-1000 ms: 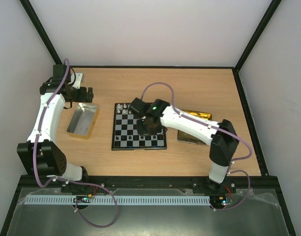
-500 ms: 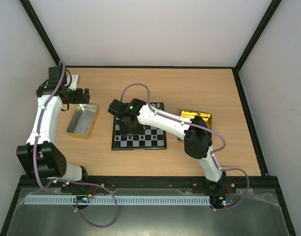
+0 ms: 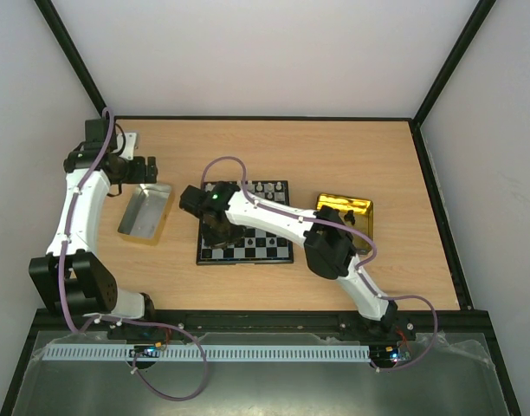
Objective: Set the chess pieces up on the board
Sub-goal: Place the chess piece on the chessboard.
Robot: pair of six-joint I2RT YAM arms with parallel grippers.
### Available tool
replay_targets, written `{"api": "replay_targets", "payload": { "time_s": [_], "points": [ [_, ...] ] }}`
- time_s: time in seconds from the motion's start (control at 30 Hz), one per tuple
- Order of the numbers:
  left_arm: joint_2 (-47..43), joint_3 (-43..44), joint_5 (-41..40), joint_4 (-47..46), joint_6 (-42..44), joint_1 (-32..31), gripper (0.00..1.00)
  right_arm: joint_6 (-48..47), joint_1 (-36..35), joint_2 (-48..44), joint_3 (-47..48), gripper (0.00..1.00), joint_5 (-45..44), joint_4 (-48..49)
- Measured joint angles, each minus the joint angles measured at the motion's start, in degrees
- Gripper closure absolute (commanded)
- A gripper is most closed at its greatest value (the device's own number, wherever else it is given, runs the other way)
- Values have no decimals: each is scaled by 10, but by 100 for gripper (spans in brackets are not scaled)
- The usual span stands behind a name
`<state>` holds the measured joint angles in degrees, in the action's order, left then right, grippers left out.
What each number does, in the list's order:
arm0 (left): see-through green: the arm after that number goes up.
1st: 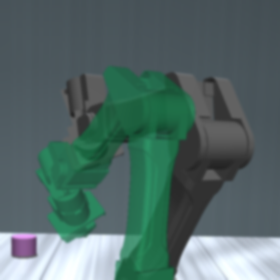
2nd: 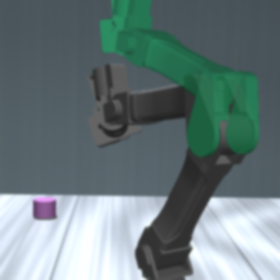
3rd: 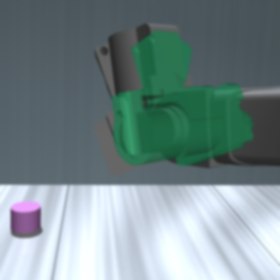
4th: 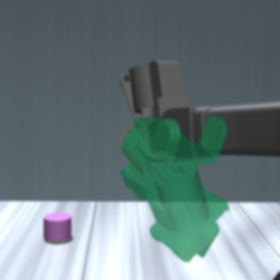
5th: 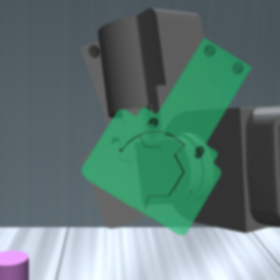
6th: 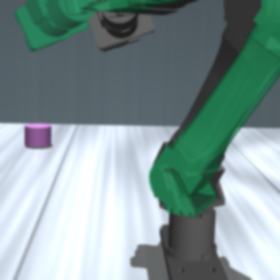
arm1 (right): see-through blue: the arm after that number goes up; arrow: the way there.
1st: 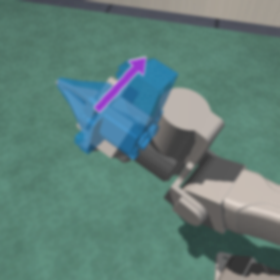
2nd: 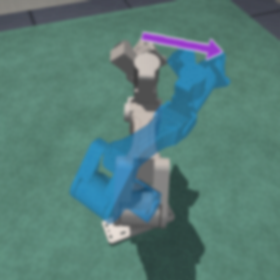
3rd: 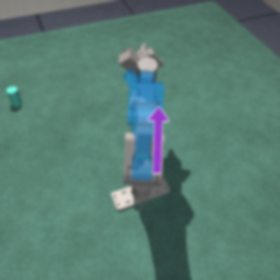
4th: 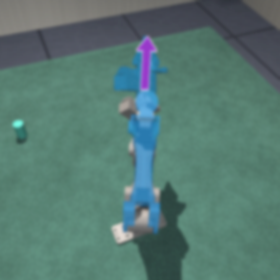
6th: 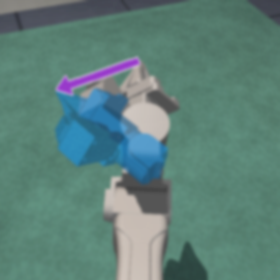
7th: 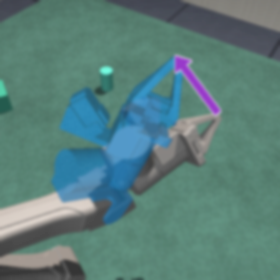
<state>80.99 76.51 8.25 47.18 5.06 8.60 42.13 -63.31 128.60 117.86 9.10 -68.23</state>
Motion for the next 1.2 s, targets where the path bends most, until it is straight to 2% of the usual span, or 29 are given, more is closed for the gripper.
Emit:
{"api": "replay_targets", "payload": {
  "time_s": [1.2],
  "points": [
    [0, -5, -3, -5, -8, 17, 0, -12, -16, 61, 36, 84, 6, 17]
  ]
}}
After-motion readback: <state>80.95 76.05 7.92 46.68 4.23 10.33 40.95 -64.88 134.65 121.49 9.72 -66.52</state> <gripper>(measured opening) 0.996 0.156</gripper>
